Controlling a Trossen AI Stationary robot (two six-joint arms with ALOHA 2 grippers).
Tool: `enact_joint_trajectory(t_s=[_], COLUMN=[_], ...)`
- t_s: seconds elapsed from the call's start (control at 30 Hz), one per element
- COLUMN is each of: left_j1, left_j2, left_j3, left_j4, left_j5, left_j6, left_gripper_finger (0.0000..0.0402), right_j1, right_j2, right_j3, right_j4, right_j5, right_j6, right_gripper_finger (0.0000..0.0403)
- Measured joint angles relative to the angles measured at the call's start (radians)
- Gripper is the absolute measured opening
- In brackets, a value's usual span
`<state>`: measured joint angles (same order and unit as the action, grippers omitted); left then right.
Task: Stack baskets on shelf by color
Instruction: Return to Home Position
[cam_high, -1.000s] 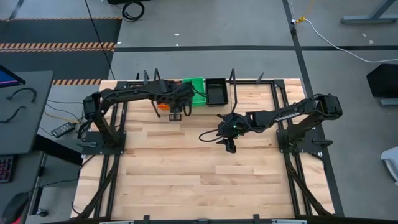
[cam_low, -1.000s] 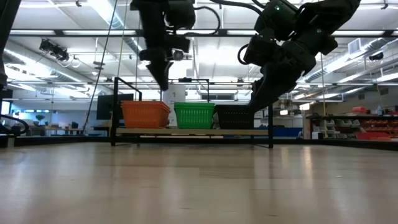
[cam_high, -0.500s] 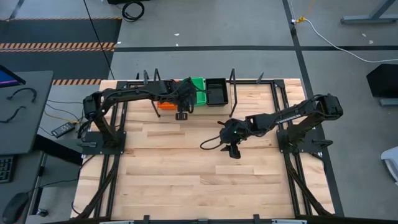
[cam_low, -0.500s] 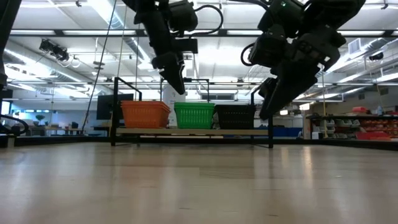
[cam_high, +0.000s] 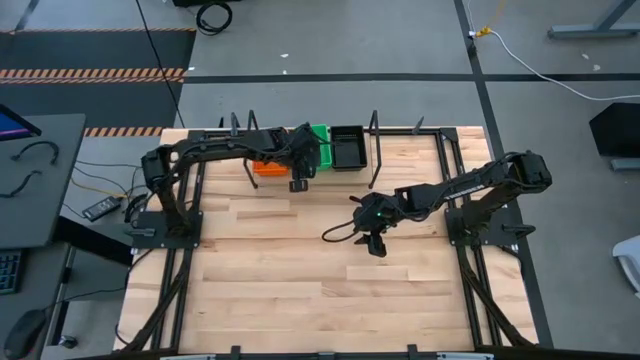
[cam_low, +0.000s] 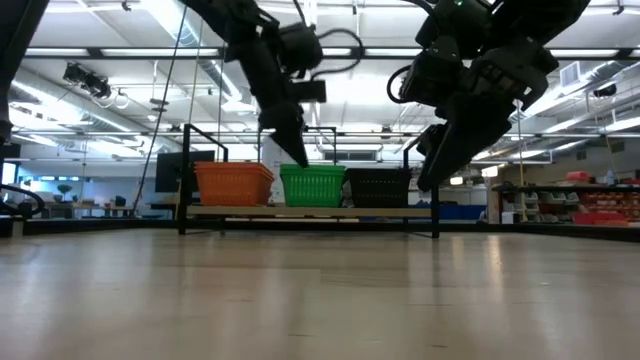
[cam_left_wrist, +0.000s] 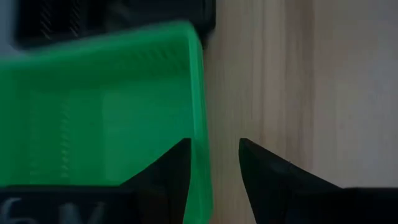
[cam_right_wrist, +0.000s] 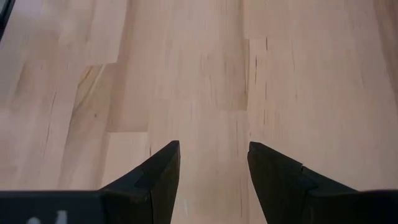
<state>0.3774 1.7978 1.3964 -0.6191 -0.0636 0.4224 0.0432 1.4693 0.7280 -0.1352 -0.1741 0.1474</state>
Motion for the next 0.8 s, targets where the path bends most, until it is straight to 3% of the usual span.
enact_joint_trajectory(t_s=[0.27,0.8], left_j1=[0.006,-0.018], left_j2=[0.066,0.067], left_j3=[0.001,0.0], left_j4=[0.003,-0.1], left_j5=[-0.002,-0.003], left_j6=[0.007,0.015], left_gripper_finger=[0.0141,0.0102], right_j1=[0.003,0.003], right_j2=[0.0,-0.001], right_j3=[0.0,0.0], right_j4=[-0.008,-0.009], right_j5=[-0.003,0.001], right_j6=[-0.002,-0.012], right_gripper_finger=[0.0194,0.0194])
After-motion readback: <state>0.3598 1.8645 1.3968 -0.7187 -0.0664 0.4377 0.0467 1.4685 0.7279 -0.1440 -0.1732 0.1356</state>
